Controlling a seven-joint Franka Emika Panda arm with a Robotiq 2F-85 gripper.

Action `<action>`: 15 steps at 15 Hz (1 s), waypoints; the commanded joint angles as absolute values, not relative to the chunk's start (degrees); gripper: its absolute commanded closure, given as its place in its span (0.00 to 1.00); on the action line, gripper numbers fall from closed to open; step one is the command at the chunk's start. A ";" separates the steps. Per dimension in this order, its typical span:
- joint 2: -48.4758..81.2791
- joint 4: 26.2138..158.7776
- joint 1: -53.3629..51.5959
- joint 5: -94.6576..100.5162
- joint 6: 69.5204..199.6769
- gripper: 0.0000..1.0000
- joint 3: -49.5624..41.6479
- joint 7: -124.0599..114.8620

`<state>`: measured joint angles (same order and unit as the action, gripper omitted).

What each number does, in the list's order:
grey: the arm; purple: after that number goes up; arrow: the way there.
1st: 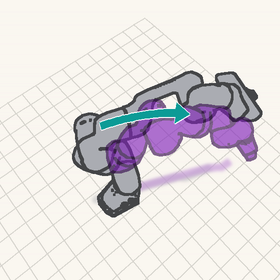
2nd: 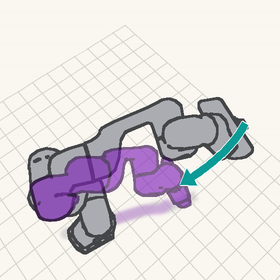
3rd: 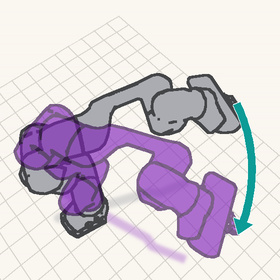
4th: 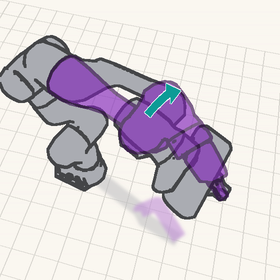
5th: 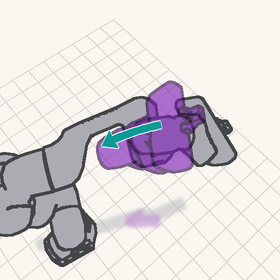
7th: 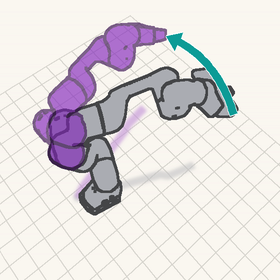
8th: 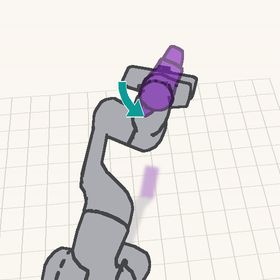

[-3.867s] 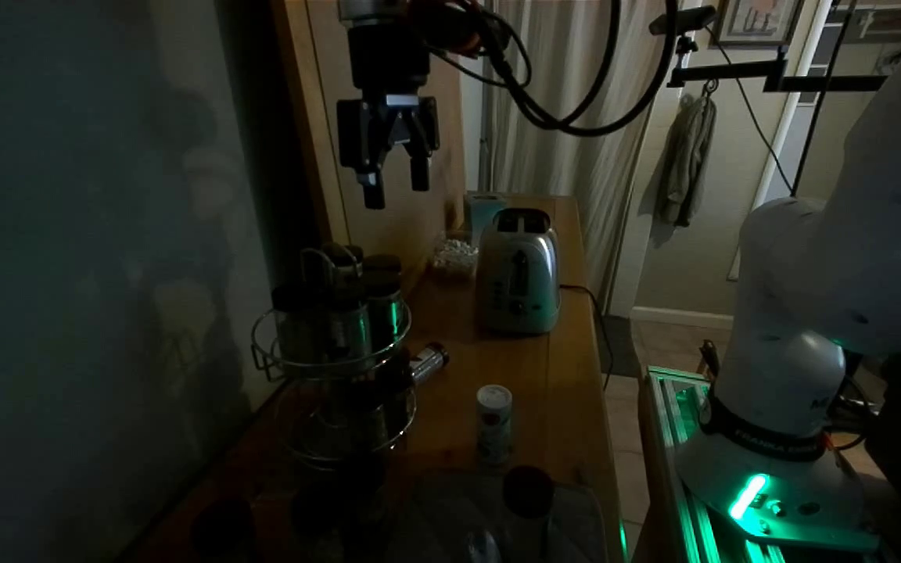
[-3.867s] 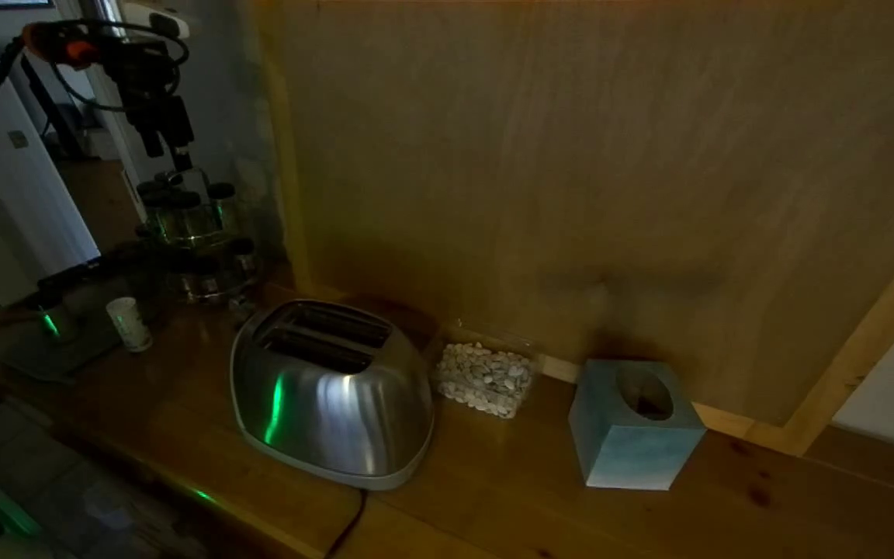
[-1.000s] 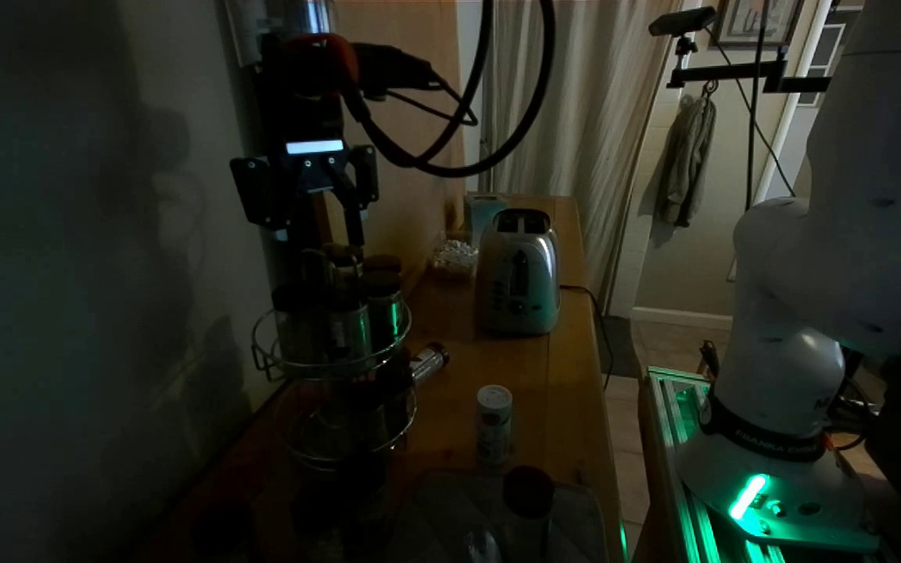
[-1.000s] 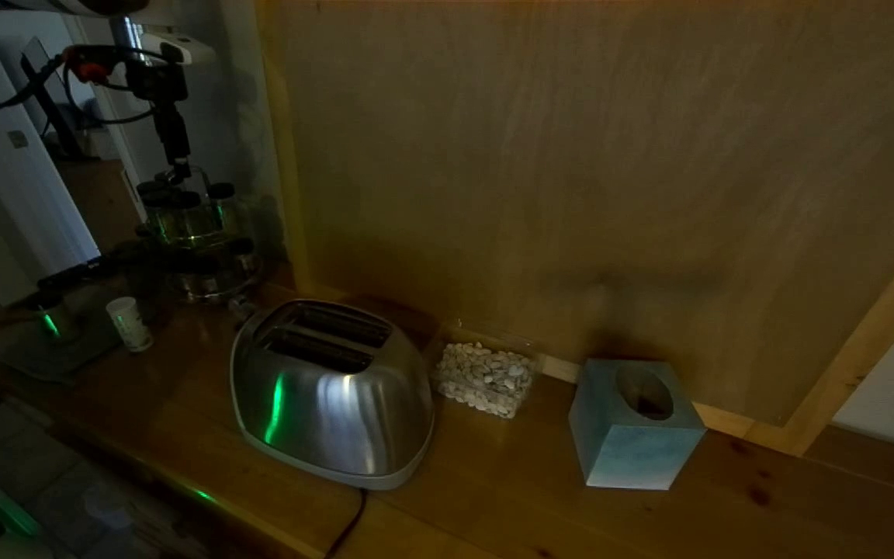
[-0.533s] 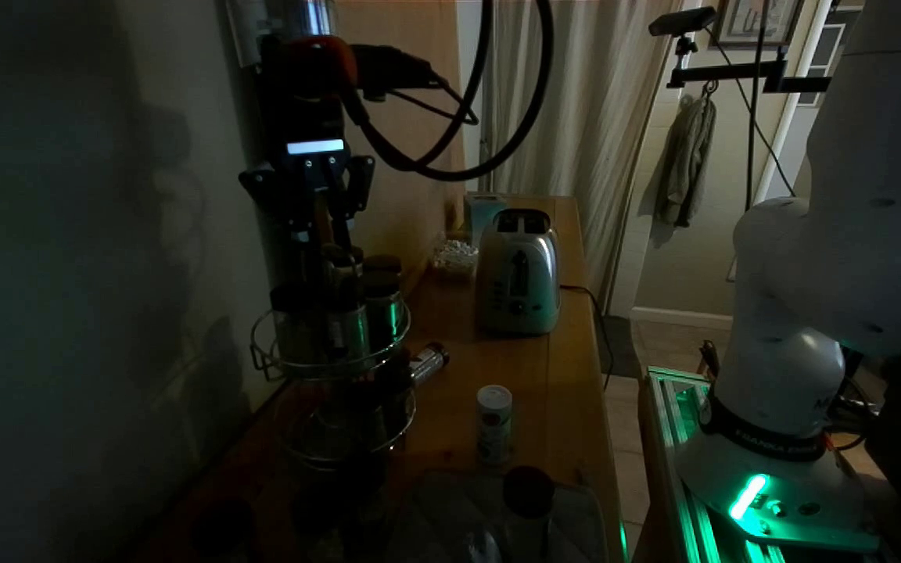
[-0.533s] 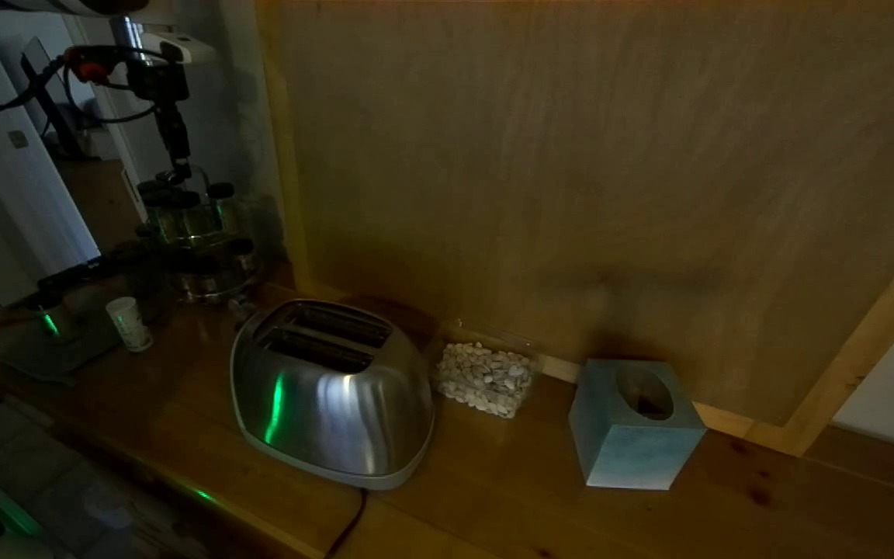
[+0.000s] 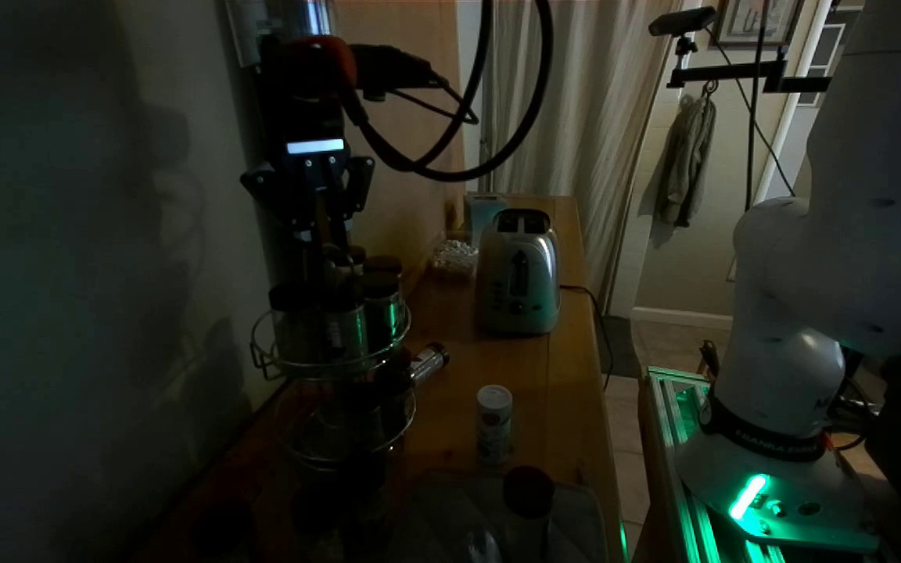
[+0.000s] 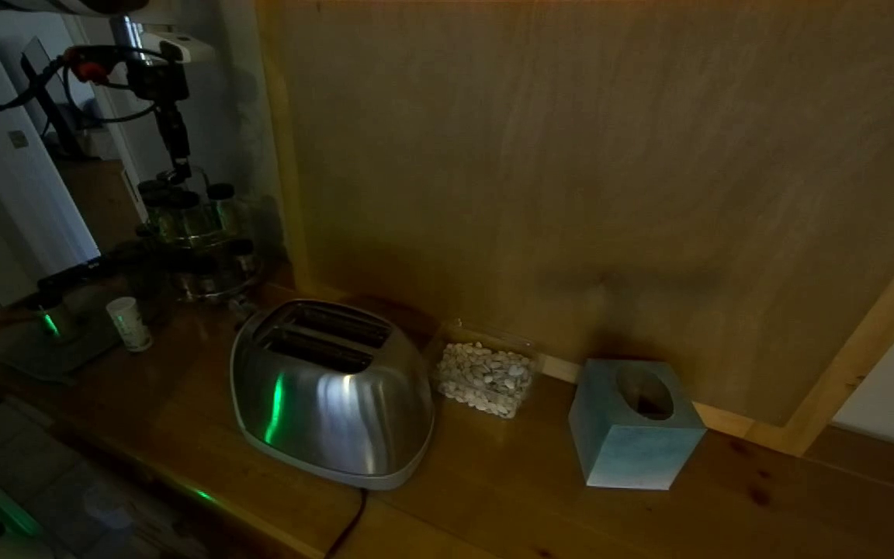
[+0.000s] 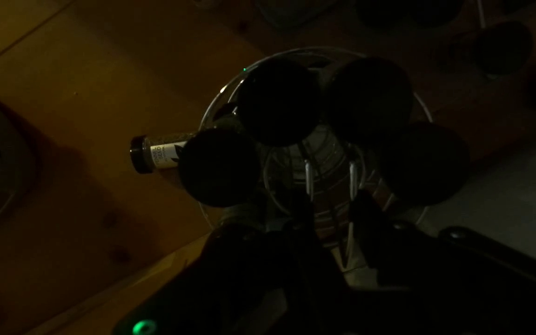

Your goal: Twist around the spice rack then put the bottle on the rack

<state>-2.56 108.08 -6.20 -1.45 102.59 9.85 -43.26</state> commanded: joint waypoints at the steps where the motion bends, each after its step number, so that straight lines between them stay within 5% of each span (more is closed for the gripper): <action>1: -2.51 107.91 -6.68 -1.40 102.41 0.72 9.40 -43.31; 5: -2.51 107.91 -6.69 -1.36 102.41 0.72 9.40 -43.37; 6: -2.25 107.34 -6.93 -0.44 102.18 0.92 9.64 -41.93; 15: -2.29 106.89 -9.73 6.88 103.05 0.93 11.37 -19.90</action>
<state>-2.42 107.88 -8.90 5.39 102.70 11.07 -26.64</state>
